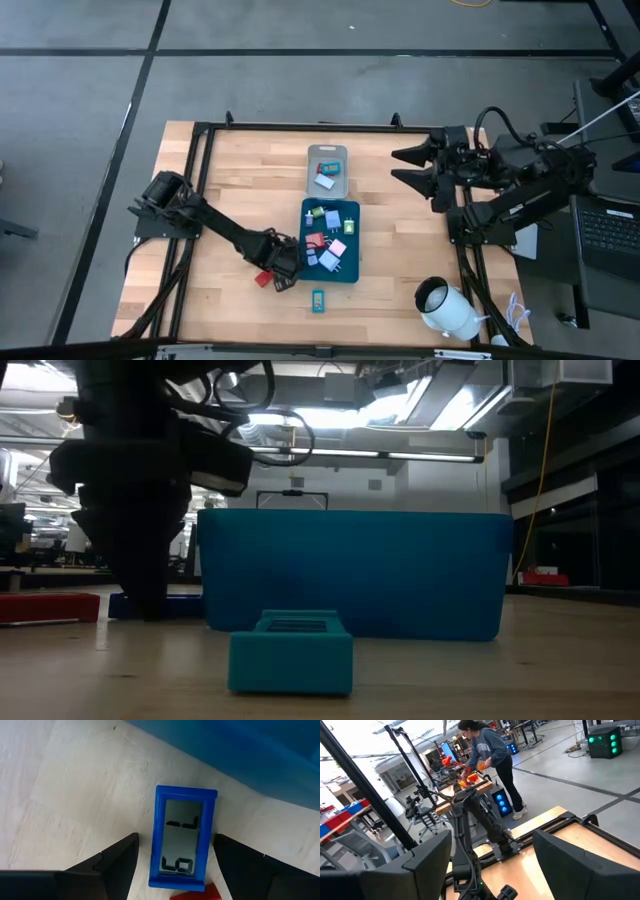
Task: Pick & Place Office items
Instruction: Put the blue digital clock into the gray bin
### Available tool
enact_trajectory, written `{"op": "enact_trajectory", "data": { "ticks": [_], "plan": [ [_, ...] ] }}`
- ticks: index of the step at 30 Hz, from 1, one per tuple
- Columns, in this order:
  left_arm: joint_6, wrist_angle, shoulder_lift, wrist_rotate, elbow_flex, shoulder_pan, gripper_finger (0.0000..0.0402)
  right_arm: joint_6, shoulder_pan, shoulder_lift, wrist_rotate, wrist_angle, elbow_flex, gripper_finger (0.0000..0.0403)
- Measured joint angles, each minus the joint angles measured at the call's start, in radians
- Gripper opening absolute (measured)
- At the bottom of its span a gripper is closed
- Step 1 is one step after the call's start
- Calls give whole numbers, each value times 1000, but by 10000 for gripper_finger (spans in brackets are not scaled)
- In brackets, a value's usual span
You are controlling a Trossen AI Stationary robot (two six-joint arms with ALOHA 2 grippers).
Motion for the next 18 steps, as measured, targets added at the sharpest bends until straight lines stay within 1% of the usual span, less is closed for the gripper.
{"op": "enact_trajectory", "data": {
  "ticks": [3,6,10,14,18],
  "plan": [
    [45,1,0,28,0,14,251,-1,22,0,28,1,0,284],
    [78,28,-2,41,-18,33,235,-2,39,0,48,1,0,284],
    [115,62,-8,104,-62,64,197,-4,60,0,75,4,0,284],
    [117,79,-27,104,-91,80,151,0,73,0,90,6,0,284],
    [116,84,-85,110,-119,107,146,0,87,0,103,11,0,284]
  ]
}}
